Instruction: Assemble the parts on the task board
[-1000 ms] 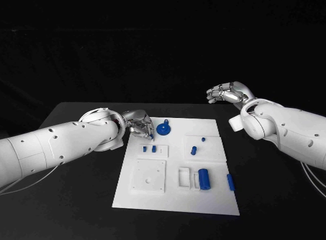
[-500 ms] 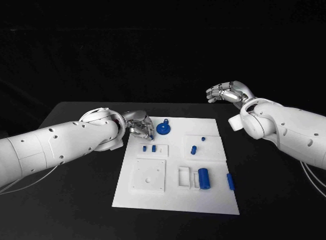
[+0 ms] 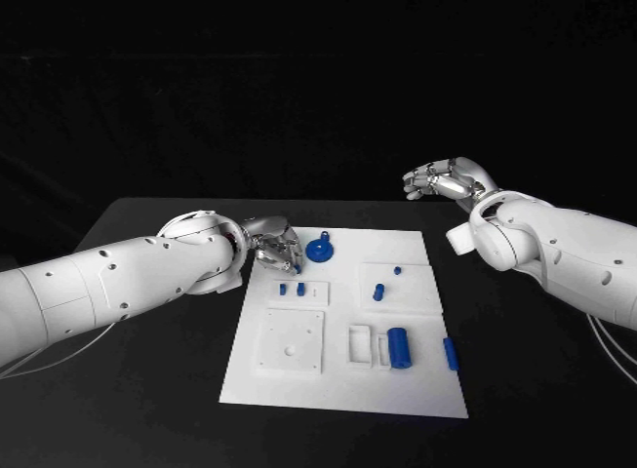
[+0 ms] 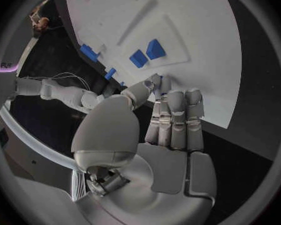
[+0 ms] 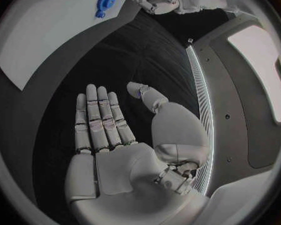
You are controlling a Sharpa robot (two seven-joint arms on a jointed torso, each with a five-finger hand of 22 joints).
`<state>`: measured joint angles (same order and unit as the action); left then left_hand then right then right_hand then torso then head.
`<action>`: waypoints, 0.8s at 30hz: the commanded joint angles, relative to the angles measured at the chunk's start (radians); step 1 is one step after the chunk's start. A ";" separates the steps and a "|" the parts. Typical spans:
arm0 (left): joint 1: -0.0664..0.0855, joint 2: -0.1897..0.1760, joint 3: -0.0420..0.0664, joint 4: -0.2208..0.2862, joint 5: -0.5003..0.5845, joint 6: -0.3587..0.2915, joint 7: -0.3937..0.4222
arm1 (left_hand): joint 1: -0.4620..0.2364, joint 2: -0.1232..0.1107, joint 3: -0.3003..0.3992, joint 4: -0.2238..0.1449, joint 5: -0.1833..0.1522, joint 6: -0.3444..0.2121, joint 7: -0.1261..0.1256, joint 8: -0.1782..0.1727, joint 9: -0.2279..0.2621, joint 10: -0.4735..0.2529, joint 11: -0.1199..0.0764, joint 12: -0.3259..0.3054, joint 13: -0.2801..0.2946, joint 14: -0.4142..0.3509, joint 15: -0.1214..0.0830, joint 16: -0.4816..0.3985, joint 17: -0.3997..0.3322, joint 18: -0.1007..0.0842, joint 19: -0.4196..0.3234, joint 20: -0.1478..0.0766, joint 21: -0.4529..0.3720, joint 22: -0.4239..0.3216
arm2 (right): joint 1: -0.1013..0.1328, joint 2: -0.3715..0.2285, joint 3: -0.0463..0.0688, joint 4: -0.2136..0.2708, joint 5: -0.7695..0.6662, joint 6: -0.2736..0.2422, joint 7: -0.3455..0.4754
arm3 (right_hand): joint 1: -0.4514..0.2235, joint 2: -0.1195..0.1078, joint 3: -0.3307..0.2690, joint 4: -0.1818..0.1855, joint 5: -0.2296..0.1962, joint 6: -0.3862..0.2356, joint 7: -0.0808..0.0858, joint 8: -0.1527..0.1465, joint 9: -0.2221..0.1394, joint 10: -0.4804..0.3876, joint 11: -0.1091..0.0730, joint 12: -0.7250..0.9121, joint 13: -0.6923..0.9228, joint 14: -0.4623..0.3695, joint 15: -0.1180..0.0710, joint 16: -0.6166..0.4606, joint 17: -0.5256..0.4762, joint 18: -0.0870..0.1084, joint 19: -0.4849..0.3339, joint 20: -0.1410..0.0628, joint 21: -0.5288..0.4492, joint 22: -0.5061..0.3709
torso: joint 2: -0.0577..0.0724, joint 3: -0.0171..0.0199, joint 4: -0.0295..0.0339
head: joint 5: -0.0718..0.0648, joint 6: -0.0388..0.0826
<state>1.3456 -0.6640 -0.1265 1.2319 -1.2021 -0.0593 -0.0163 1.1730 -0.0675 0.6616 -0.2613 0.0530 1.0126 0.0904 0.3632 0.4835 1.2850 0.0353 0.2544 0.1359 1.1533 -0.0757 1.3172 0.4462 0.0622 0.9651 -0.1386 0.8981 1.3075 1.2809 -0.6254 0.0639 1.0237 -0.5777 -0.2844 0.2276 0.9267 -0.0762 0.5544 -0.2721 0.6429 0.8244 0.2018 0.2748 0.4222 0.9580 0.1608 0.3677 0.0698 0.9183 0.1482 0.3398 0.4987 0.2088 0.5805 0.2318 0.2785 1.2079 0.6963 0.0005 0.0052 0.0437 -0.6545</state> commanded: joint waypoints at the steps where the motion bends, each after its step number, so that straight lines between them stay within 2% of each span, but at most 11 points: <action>1: -0.001 0.005 -0.001 -0.001 -0.020 0.003 -0.014 | 0.000 0.008 0.006 0.000 0.007 0.014 0.010 0.002 0.001 0.008 -0.001 -0.004 0.001 0.005 -0.002 0.006 0.001 0.017 0.004 -0.036 0.006 0.022 | 0.000 0.001 0.001 0.001 0.002 0.005 0.015 | -0.002 0.010 -0.007 0.000 0.006 -0.006 -0.001 0.006 -0.002 -0.002 0.003 0.000 -0.001 -0.001 0.000 0.004 0.001 0.013 0.004 0.004 -0.004 -0.001 | 0.001 0.0005 -0.0011 | -0.001 -0.001; 17: -0.010 0.018 -0.005 -0.005 -0.024 0.019 -0.029 | -0.001 0.008 0.007 0.000 0.007 0.014 0.010 0.002 0.001 0.009 -0.001 -0.006 0.002 0.005 -0.001 0.006 0.002 0.017 0.004 -0.036 0.008 0.021 | 0.000 0.001 0.001 0.001 0.002 0.008 0.014 | -0.002 0.010 -0.008 0.001 0.008 -0.006 -0.001 0.006 -0.002 -0.002 0.003 0.000 -0.001 -0.001 0.000 0.004 0.001 0.013 0.004 0.005 -0.005 -0.001 | 0.000 -0.0006 0.0001 | -0.006 -0.004; 24: -0.011 0.014 -0.006 0.004 -0.024 0.031 -0.030 | -0.002 0.007 0.007 -0.001 0.010 0.015 0.010 0.002 0.001 0.011 -0.001 -0.007 0.002 0.003 -0.002 0.006 0.002 0.017 0.002 -0.036 0.008 0.021 | 0.000 0.000 0.001 0.006 0.002 0.008 0.015 | -0.002 0.010 -0.009 0.001 0.009 -0.007 -0.001 0.006 -0.002 -0.002 0.004 0.000 -0.001 -0.001 0.000 0.004 0.001 0.013 0.004 0.005 -0.006 -0.001 | -0.001 0.0002 0.0004 | -0.005 -0.007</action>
<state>1.3434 -0.6530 -0.1274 1.2304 -1.2166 -0.0589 -0.0365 1.1730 -0.0682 0.6614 -0.2615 0.0571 1.0114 0.0916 0.3592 0.4834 1.2866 0.0337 0.2506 0.1383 1.1533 -0.0756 1.3171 0.4467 0.0625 0.9634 -0.1367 0.9021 1.3080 1.2808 -0.6254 0.0639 1.0261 -0.5777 -0.2843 0.2293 0.9267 -0.0762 0.5516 -0.2693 0.6468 0.8245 0.2018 0.2748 0.4211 0.9580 0.1608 0.3677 0.0699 0.9183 0.1482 0.3398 0.4987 0.2088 0.5805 0.2317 0.2785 1.2081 0.6961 0.0004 0.0054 0.0377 -0.6605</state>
